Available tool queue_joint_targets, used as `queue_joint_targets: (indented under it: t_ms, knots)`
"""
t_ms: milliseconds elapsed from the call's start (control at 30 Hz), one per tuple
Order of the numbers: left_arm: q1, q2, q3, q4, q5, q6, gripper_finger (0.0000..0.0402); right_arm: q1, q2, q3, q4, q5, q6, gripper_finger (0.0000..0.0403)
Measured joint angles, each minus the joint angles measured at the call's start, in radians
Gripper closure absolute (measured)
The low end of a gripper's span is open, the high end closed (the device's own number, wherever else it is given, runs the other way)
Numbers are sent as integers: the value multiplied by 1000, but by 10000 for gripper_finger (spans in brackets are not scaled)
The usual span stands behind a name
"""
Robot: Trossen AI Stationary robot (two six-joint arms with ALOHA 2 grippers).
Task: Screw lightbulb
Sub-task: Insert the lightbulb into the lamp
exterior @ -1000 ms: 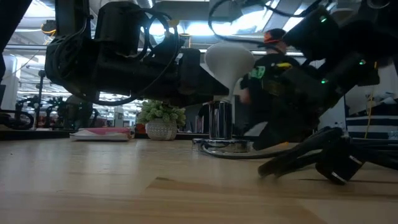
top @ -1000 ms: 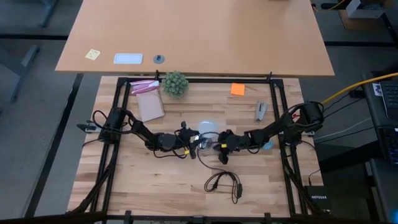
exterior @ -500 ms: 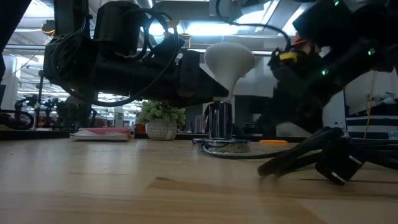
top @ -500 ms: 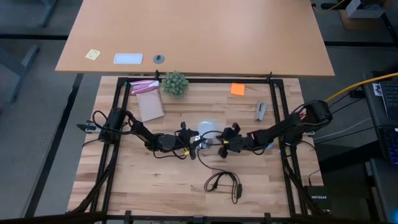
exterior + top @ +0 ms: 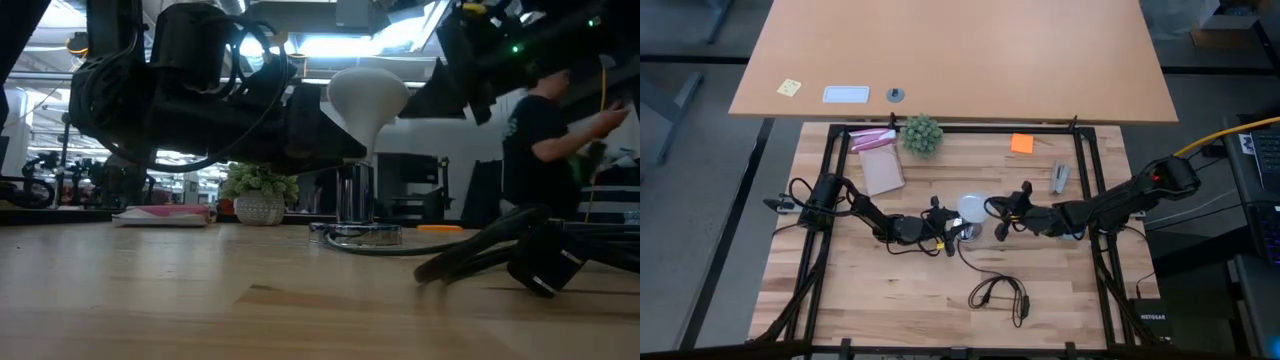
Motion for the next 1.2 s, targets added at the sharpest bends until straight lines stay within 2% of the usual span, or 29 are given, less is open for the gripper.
queue_joint_targets:
  t_ms: [267,700,1033,1200]
  knots:
    - [0,0,0,1,3,0,259,0,0,0,32,-54,-15,382]
    - [0,0,0,4,4,0,258,0,-1,0,41,-73,-15,382]
    - [2,2,0,15,-1,26,191,1,-1,0,40,-108,-15,382]
    - [2,2,0,19,-1,45,184,1,-1,0,39,-100,-15,382]
